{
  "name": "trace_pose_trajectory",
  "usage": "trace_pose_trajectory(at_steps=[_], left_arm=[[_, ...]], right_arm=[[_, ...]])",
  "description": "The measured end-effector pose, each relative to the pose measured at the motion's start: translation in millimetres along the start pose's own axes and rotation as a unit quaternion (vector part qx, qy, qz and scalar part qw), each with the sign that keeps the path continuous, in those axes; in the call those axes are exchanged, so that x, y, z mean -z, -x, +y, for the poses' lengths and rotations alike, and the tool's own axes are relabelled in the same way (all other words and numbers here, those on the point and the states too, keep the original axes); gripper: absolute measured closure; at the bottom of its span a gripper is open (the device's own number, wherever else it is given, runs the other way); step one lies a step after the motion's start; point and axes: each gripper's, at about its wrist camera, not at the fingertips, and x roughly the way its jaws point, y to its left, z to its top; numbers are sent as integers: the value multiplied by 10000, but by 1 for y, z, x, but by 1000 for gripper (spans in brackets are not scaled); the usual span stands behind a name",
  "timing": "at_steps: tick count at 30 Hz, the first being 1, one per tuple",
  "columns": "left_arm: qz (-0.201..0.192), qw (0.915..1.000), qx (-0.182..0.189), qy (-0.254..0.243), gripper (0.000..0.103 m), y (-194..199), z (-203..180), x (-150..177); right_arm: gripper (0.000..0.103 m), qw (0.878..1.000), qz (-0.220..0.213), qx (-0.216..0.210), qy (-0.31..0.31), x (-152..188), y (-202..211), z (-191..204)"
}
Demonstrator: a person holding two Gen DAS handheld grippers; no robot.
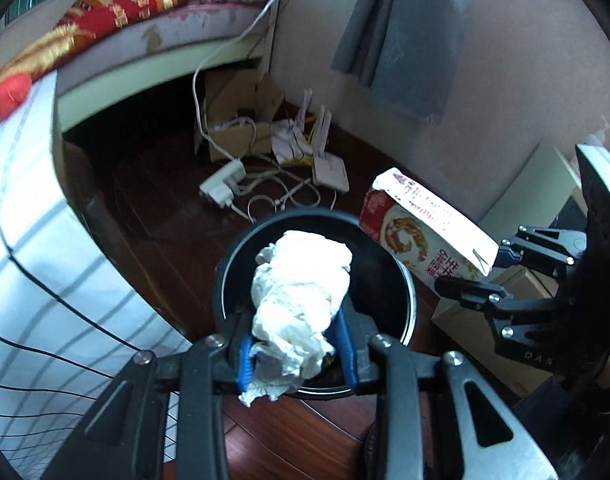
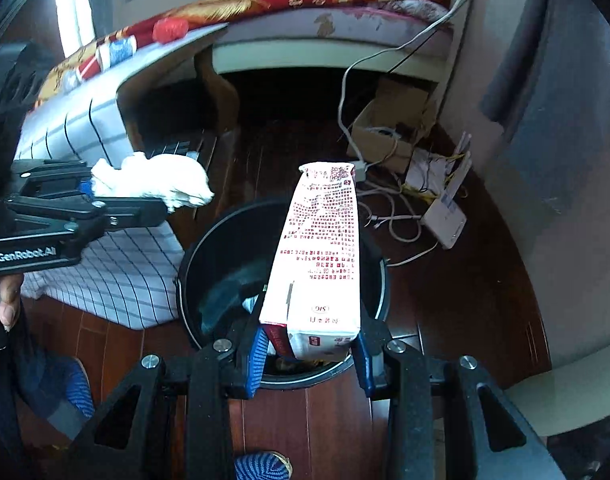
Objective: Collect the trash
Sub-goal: 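Open both tools to drop tissue and carton into the bucket, then move both tools back toward the table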
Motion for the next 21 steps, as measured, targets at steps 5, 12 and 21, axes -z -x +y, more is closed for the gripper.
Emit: trace_pose_trajectory(at_steps=[5, 12, 21], left_arm=[[374, 9989, 184, 214, 67, -27, 10, 3], [482, 9985, -146, 194, 17, -46, 9, -1], [524, 9969, -578, 47, 1, -53, 7, 13]], right_arm=[[64, 9990, 347, -177, 199, 4, -30, 6], [0, 9950, 706, 328, 624, 6, -63, 12], [0, 9942, 753, 745, -166, 9, -62, -29]])
